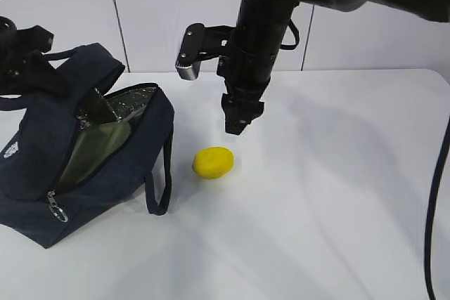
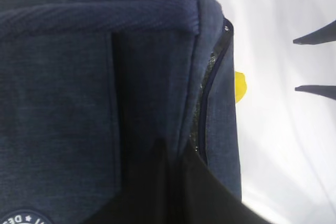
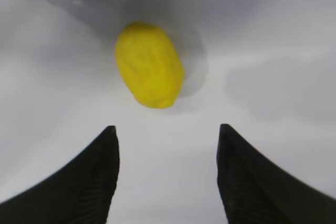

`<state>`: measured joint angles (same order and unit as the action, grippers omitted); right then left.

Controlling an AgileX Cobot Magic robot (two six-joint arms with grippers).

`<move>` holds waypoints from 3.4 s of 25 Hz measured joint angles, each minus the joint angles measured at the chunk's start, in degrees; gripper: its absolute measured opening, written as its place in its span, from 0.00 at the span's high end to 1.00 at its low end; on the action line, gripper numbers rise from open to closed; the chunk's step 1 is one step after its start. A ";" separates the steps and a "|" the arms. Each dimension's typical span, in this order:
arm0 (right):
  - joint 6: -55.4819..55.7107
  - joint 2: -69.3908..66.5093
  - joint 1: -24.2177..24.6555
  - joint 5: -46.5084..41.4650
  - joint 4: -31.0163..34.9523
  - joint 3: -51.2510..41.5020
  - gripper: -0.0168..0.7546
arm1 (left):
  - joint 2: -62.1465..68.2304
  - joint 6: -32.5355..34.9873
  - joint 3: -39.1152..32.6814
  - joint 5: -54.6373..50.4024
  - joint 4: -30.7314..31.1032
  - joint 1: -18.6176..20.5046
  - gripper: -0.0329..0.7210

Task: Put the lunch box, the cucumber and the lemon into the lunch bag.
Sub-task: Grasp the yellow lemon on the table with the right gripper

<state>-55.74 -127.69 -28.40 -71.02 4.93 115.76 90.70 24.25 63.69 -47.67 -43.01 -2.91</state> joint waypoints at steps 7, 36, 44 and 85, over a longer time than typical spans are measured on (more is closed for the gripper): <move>-10.27 -0.59 0.00 0.31 4.04 0.00 0.42 | 0.00 0.00 0.00 0.00 2.06 0.00 0.96; -17.85 -5.72 0.00 0.71 9.67 0.00 0.42 | -0.09 -6.67 0.09 2.73 16.92 0.28 0.96; -18.61 -8.25 0.00 1.27 9.69 0.00 0.42 | -0.09 -6.67 0.09 2.73 16.92 0.28 0.96; -19.88 -10.43 0.00 7.19 7.74 -0.01 0.43 | -0.09 -6.79 0.09 2.76 16.92 0.28 0.96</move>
<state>-75.62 -138.12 -28.40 -63.83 12.67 115.75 90.61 17.45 63.78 -44.92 -26.09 -2.64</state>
